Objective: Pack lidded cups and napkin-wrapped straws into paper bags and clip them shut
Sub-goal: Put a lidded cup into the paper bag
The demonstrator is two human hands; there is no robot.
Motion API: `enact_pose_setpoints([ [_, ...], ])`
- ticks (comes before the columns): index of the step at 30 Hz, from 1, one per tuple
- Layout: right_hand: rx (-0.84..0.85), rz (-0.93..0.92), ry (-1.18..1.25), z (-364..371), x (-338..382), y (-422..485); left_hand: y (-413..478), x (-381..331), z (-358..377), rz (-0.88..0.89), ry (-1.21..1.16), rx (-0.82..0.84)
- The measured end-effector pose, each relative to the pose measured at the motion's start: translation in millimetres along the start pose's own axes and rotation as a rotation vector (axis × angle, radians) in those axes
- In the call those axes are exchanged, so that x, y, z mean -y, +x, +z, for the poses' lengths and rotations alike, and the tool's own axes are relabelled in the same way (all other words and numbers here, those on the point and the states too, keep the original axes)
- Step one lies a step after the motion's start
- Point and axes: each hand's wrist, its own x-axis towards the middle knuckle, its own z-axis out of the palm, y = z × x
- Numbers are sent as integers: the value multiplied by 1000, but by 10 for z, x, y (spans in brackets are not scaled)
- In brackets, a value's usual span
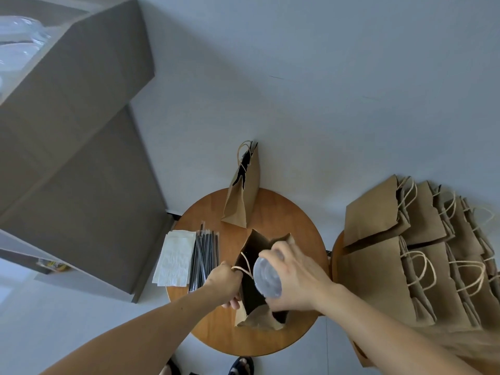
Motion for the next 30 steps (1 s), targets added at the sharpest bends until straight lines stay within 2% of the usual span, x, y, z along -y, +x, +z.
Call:
enact_pose_setpoints([
  [3, 73, 5, -22, 199, -16, -19, -7, 49, -36, -4, -54, 21],
  [8, 181, 271, 31, 365, -21, 152, -54, 87, -24, 26, -54, 74],
  [13, 298, 435, 6, 612, 71, 523, -31, 46, -26, 88, 13, 65],
  [16, 383, 426, -68, 877, 93, 697, -15, 46, -38, 89, 8, 73],
  [21, 431, 361, -108, 1285, -35, 888, 27, 98, -82, 120, 45, 72],
  [30, 380, 354, -44, 1495, -141, 1005, 138, 110, -101, 157, 92, 65],
])
